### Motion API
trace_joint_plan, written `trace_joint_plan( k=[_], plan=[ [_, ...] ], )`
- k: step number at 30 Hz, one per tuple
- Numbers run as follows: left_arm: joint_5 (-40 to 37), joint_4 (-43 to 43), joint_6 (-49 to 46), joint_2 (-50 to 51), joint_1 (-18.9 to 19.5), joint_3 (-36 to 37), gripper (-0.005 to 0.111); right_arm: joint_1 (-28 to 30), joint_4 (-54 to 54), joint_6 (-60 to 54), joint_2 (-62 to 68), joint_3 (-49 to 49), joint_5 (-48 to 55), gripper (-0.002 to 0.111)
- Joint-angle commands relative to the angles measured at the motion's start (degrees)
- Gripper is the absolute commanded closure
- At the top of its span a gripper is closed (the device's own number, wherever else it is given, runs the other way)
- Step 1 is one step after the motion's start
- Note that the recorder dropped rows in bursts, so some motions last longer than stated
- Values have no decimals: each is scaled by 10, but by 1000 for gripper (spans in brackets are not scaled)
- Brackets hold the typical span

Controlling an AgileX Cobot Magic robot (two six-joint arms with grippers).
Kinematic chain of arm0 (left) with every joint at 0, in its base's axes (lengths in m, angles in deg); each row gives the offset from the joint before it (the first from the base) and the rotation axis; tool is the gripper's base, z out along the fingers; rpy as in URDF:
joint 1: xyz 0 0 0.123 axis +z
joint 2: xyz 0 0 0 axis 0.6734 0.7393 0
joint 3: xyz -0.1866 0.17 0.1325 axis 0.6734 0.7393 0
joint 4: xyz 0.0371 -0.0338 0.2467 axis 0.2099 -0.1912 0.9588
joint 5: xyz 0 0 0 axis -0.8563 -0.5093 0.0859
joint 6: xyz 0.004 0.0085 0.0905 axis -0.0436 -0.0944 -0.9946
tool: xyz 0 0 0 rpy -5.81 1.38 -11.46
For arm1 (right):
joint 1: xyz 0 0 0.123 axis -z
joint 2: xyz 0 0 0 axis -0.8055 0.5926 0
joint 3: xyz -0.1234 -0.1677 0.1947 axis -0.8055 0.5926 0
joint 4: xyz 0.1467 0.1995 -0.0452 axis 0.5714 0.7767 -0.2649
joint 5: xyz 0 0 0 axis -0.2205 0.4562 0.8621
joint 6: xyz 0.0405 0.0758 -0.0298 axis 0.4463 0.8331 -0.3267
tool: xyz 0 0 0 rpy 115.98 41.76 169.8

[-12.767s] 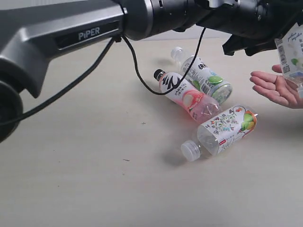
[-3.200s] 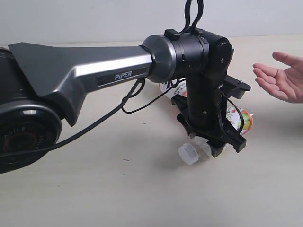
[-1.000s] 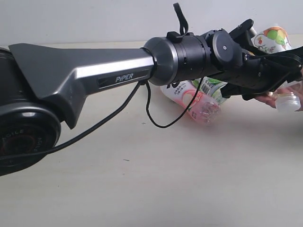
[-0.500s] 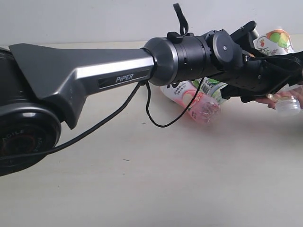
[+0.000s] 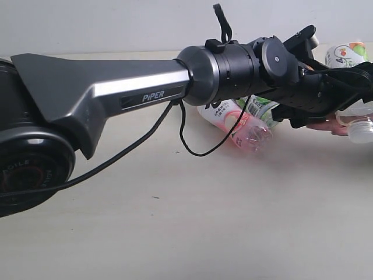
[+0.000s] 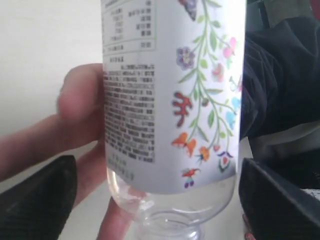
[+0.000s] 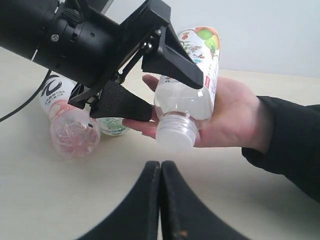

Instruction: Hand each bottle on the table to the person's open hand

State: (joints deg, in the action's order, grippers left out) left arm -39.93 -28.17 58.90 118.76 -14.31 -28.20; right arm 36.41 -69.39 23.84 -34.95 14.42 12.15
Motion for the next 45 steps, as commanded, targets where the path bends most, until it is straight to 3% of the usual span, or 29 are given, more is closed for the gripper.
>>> trace_joint_plan(
  k=[1, 14, 27, 34, 45],
  plan=[
    [6, -3, -4, -4, 2, -2, 22, 2, -2, -1, -3, 1, -2, 108],
    [-9, -1, -58, -51, 2, -2, 23, 2, -2, -1, -3, 1, -2, 108],
    [-127, 21, -129, -114, 19, -2, 23, 2, -2, -1, -3, 1, -2, 108],
    [-230, 87, -141, -154, 38, -2, 23, 2, -2, -1, -3, 1, -2, 108],
    [-384, 262, -135, -210, 47, -2, 23, 2, -2, -1, -3, 1, -2, 108]
  ],
)
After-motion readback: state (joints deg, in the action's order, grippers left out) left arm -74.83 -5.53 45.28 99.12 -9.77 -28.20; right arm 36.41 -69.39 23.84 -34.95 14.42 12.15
